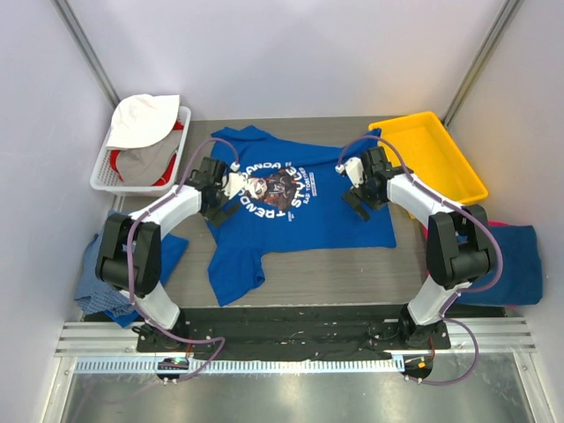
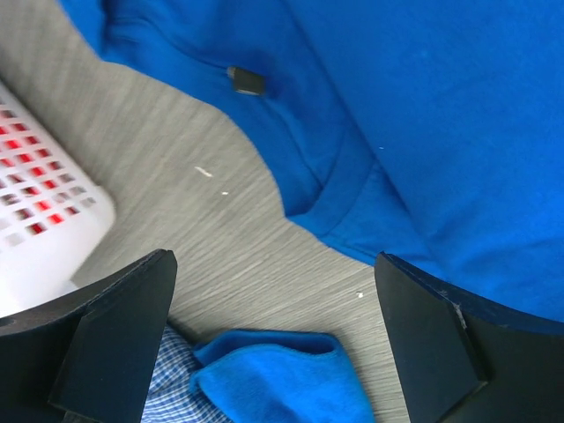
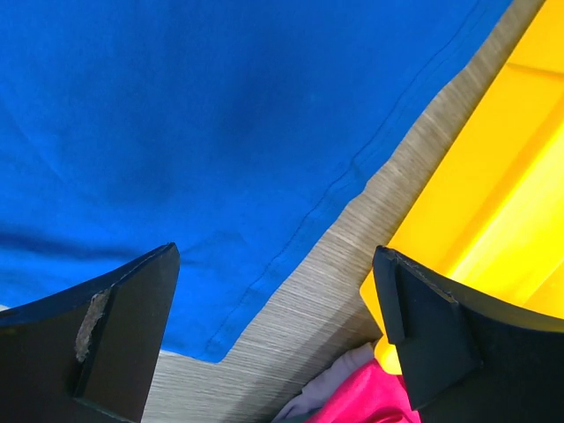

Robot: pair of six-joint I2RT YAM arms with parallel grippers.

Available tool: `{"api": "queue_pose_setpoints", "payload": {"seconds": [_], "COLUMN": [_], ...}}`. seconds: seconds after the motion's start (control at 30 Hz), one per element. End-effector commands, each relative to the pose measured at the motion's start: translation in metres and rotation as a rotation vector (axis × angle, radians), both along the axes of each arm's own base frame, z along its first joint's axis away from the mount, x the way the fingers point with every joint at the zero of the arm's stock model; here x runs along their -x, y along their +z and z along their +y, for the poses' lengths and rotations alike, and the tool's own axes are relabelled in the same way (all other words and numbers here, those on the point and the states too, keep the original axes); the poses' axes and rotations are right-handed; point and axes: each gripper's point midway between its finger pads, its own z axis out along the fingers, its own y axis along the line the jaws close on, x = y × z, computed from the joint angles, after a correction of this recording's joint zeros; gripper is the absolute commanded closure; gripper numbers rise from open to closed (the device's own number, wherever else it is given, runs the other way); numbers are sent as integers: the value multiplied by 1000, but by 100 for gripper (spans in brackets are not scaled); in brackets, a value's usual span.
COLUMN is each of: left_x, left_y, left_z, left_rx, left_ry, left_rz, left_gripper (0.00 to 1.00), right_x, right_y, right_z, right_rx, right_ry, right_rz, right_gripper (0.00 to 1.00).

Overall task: Fold and stack the t-shirts
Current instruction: Flatten out the tshirt

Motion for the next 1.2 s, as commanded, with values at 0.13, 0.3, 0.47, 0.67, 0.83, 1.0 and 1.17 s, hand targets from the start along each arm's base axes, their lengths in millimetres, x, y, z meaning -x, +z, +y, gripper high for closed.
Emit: {"api": "queue_pose_setpoints", "payload": {"seconds": [0.13,0.3,0.47,0.67,0.83,1.0,1.17], "left_x": [5,2,2,4,6,8,10], "left_y": [-24,-37,-48,-55,-57,-59,-64], "left_z": [2,4,6,9,12,17,25], "left_rx": [-30,-57,-70,-84,-103,-133,-179], "left_ry": [4,-3,-1,1,0,-5,-11], "left_rz": [52,69,87,98,99,101,95], "left_gripper": [0,0,0,0,0,0,0], "right_x": [-4,-7,-6,-10,-13,-10,7], "right_y": [-2,-8,-25,-47,-67,-78,-79], "right_z": [2,2,-1,-4,-4,-7,-15], "right_rx": [5,9,31,57,65,78,98], "right_ry": [17,19,20,19,19,17,16], "right_rz": [-10,-1,17,11,21,31,47], "right_gripper": [0,0,0,0,0,0,0]}}
